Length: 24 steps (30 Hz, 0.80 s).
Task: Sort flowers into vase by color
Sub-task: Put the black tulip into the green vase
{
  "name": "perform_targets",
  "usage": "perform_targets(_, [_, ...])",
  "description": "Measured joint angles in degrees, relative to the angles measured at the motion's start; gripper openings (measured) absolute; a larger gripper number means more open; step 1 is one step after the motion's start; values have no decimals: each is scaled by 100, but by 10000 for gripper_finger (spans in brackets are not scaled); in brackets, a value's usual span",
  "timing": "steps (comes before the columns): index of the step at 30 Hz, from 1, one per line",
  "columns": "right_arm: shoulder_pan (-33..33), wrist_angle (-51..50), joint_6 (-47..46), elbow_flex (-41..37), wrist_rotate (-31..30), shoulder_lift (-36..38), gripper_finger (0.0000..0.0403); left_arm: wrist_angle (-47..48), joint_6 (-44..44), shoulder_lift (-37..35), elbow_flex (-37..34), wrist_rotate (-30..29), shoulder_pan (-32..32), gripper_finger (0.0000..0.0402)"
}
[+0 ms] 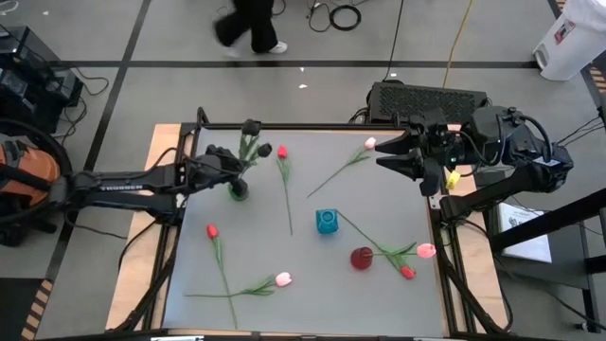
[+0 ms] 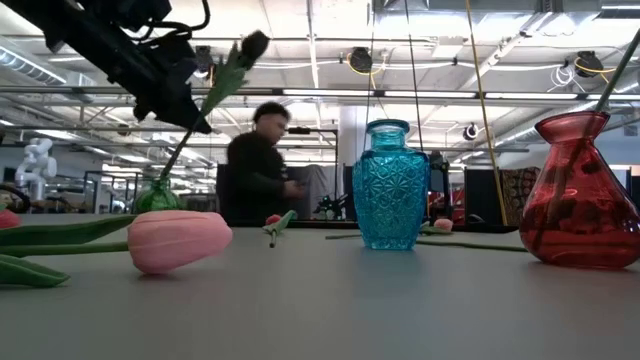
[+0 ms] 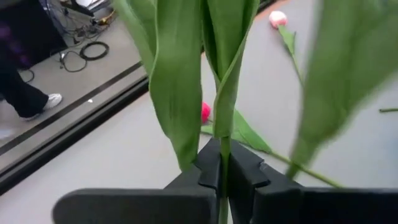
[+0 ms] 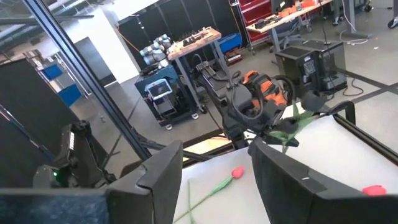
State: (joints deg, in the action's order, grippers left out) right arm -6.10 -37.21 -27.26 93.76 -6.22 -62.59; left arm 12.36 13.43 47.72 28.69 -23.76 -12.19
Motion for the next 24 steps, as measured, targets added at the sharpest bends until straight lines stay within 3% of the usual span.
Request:
perform_targets(11, [1, 0, 52, 0, -2, 0, 185, 26, 266, -245, 4, -50, 1, 114])
perform_targets(24, [1, 2, 51, 0, -2, 0, 185, 111, 280, -769, 7, 158, 0, 119])
